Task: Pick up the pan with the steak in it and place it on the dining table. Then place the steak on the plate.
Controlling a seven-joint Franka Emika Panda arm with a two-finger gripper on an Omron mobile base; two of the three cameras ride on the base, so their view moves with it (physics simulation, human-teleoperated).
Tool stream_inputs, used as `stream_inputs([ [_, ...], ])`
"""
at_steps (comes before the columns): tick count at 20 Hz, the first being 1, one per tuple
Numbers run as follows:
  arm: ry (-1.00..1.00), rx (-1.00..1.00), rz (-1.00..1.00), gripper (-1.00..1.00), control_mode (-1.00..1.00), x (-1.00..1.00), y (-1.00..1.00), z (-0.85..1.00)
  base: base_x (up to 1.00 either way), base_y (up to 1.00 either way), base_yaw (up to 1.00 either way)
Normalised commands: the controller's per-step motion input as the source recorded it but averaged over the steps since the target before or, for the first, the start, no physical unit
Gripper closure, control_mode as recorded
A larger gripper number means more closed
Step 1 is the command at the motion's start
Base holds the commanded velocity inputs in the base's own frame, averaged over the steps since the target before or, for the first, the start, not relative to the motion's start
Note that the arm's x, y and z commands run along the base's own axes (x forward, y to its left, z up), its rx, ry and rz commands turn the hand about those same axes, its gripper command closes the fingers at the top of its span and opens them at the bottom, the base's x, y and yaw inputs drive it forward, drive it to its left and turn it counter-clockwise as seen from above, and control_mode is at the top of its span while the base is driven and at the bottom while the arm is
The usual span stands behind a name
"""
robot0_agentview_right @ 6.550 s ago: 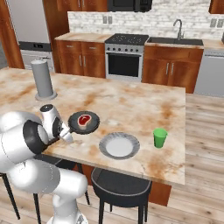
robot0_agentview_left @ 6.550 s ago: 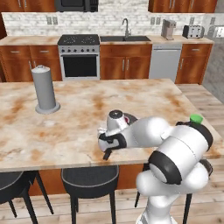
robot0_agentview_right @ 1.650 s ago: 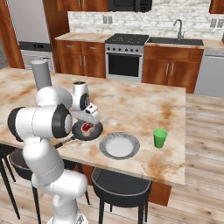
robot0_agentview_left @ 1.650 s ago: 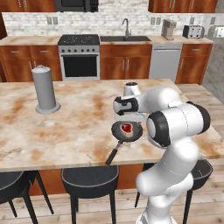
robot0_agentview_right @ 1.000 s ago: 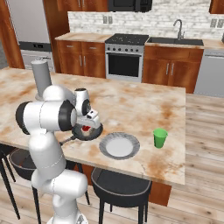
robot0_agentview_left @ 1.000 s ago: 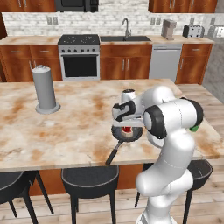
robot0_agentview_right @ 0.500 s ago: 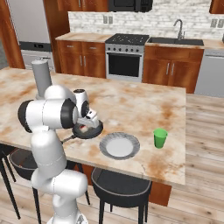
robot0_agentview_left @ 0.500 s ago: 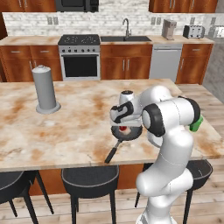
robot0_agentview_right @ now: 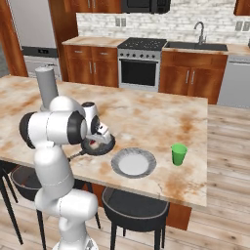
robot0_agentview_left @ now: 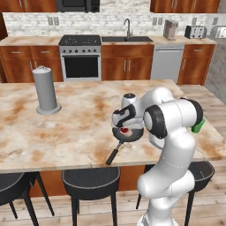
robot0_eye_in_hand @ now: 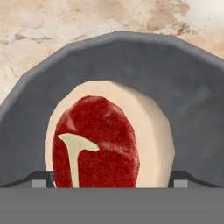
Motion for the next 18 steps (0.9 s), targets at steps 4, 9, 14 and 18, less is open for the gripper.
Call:
stream_inputs([
  [4, 0.00, 0.00, 0.00, 1.00, -1.00, 0.00, 0.00, -0.07, 0.00, 0.00, 0.00],
  [9, -0.01, 0.02, -0.01, 1.00, -1.00, 0.00, 0.00, 0.08, 0.00, 0.00, 0.00],
  [14, -0.01, 0.04, -0.06, 1.00, -1.00, -0.02, -0.07, 0.46, 0.00, 0.00, 0.00],
  [18, 0.01, 0.01, -0.12, 1.00, -1.00, -0.15, -0.38, 0.52, 0.00, 0.00, 0.00],
])
